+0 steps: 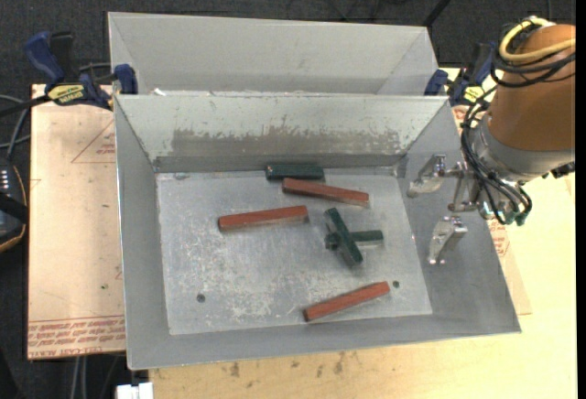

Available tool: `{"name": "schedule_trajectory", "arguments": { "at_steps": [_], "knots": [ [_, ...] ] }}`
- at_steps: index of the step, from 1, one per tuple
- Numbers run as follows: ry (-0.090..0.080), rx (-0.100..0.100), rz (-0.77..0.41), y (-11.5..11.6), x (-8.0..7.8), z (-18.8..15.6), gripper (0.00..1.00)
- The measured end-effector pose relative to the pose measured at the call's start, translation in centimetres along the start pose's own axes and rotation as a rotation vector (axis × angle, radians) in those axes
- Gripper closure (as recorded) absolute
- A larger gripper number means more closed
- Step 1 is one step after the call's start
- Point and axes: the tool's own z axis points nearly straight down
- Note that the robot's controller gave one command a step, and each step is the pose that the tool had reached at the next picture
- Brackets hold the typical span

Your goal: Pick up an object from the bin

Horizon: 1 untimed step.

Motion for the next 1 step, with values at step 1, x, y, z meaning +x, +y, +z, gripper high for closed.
{"name": "schedule_trajectory", "arguments": {
  "at_steps": [1],
  "knots": [
    [-0.008, 0.001, -0.003, 0.05, -0.15, -0.40, 0.00]
  ]
}}
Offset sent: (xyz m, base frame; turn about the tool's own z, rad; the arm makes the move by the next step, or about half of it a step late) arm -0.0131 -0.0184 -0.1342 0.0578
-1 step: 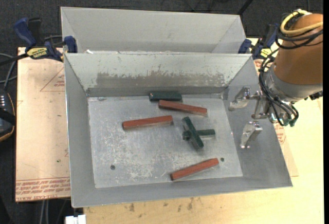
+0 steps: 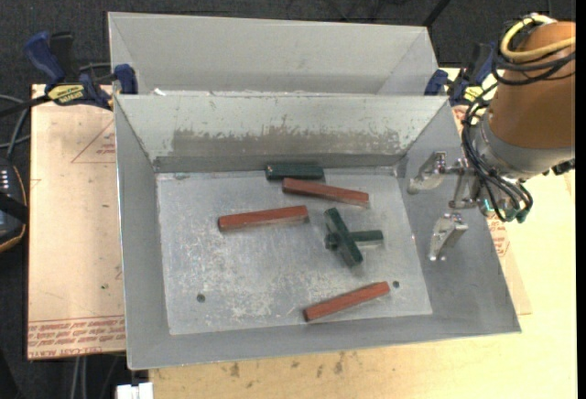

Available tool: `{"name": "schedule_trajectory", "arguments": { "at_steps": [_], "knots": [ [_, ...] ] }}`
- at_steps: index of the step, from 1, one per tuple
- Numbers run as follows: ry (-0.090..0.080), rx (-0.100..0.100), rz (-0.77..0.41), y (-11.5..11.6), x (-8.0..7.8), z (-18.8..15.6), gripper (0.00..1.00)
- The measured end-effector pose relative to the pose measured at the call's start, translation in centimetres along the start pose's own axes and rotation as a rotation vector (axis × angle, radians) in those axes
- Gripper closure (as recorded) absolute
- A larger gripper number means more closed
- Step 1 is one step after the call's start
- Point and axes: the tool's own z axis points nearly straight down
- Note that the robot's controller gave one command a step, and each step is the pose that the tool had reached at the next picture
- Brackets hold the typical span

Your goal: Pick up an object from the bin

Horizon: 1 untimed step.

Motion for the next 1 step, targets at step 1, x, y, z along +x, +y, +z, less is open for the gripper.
{"name": "schedule_trajectory", "arguments": {
  "at_steps": [1],
  "knots": [
    [-0.006, 0.001, 0.024, -0.75, 0.47, 5.48, 0.00]
  ]
}}
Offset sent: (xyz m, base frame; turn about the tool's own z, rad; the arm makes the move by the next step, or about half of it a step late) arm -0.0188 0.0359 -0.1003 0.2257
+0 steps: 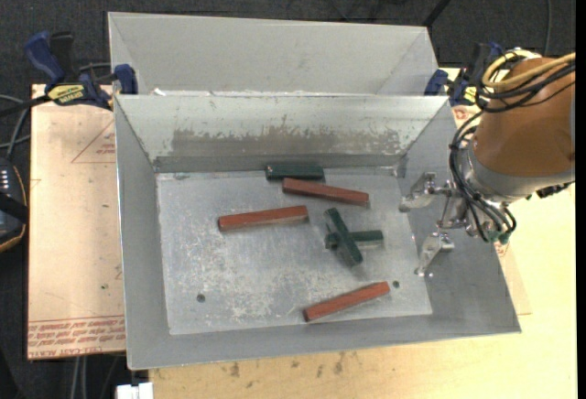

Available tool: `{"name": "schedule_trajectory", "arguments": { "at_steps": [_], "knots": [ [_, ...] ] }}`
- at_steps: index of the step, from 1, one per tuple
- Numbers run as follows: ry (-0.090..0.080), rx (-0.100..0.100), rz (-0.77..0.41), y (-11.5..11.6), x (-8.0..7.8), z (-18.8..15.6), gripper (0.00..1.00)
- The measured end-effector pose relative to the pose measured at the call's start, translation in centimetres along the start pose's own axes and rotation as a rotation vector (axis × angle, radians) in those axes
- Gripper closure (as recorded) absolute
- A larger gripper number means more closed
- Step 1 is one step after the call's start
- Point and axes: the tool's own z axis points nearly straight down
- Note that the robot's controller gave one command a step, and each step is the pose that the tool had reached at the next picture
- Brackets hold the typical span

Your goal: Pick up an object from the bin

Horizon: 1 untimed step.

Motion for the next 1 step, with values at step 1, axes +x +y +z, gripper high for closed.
{"name": "schedule_trajectory", "arguments": {
  "at_steps": [1],
  "knots": [
    [0.009, 0.000, 0.154, 2.46, 1.11, 3.64, 0.00]
  ]
}}
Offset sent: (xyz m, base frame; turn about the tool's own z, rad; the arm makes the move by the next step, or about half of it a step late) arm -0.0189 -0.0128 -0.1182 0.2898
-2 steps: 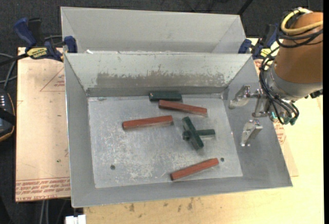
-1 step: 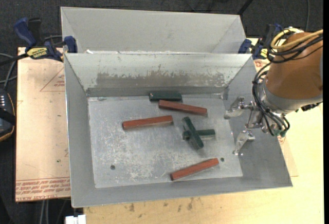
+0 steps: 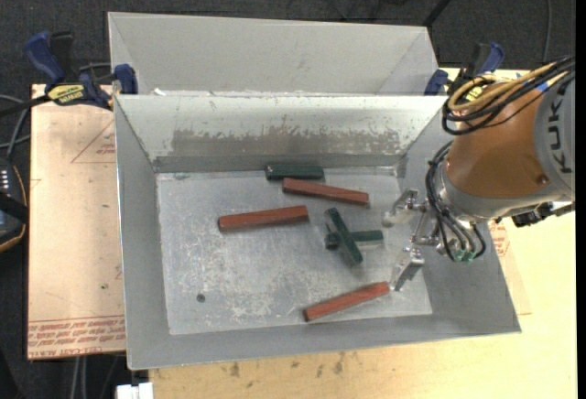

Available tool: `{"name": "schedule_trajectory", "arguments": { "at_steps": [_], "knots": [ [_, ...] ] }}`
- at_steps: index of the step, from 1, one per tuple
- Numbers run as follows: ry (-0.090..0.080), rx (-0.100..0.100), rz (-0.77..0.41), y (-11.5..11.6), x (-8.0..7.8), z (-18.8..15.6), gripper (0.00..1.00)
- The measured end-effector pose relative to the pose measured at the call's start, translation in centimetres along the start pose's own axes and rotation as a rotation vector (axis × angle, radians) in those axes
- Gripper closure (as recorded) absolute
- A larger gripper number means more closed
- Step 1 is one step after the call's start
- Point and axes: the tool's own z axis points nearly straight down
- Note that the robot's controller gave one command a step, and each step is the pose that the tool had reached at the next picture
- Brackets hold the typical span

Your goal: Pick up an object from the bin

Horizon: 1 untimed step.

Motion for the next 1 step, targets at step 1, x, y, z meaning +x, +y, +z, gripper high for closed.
{"name": "schedule_trajectory", "arguments": {
  "at_steps": [1],
  "knots": [
    [-0.032, 0.000, 0.137, -3.90, -0.68, 7.52, 1.00]
  ]
}}
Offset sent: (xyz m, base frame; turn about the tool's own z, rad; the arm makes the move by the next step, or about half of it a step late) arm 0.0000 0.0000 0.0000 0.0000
